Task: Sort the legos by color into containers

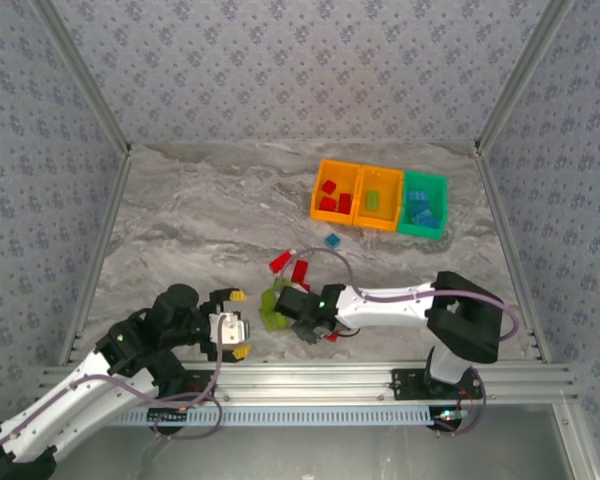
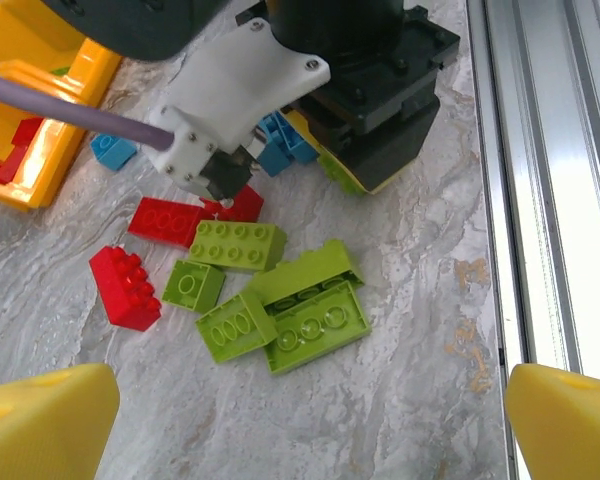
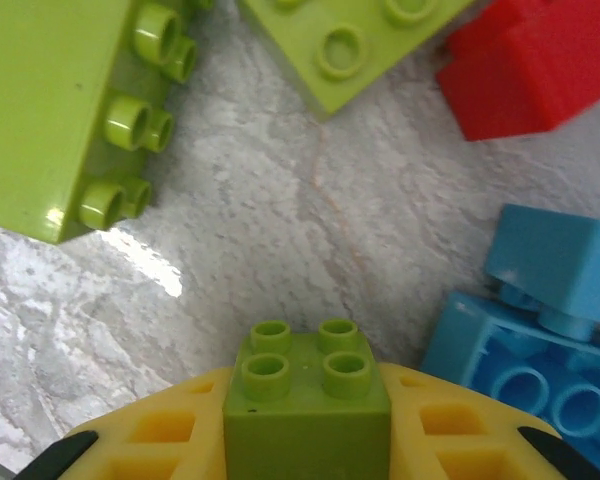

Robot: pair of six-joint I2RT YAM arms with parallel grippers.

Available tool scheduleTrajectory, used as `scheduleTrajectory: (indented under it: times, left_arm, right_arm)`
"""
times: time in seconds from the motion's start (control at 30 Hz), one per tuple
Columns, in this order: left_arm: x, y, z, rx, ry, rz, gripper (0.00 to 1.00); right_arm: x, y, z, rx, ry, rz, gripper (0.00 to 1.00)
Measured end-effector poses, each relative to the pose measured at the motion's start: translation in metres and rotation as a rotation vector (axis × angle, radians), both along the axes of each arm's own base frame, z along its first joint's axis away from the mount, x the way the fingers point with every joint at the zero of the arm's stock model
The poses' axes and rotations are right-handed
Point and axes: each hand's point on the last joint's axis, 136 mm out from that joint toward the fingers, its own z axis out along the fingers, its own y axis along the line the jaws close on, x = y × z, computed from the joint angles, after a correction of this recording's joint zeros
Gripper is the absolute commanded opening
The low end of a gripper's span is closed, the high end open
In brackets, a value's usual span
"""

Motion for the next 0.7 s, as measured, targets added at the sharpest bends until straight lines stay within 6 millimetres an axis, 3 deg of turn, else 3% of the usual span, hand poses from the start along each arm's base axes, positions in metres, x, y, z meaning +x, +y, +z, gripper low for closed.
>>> scheduleTrajectory:
  times: [0.17,0.27,0.4,0.53,0.7]
  left_arm:
    - [0.005,-0.006,0.002,-0.068,0.024,0.012,0.99]
    - [0.013,-0.011,0.008,-0.141,0.069,0.047,0.99]
    - [0.032,-0.018,0.016,-0.213,0.142,0.119,0.99]
    - [0.050,-0.027,0.033,-0.248,0.218,0.181,0.99]
    - [0.079,-0.046,0.069,-0.320,0.262,0.253,0.99]
  right_arm:
    - [0.020,-0.016,0.037,0.119,-0.059,-0.081,0.24]
    - [0.052,-0.033,0.074,0.258,-0.126,-0.196,0.24]
    - [0.114,-0.081,0.112,0.396,-0.223,-0.422,0.25]
    - [0.164,-0.136,0.113,0.393,-0.264,-0.613,0.25]
    - [0.225,-0.184,0.101,0.348,-0.256,-0.780,0.25]
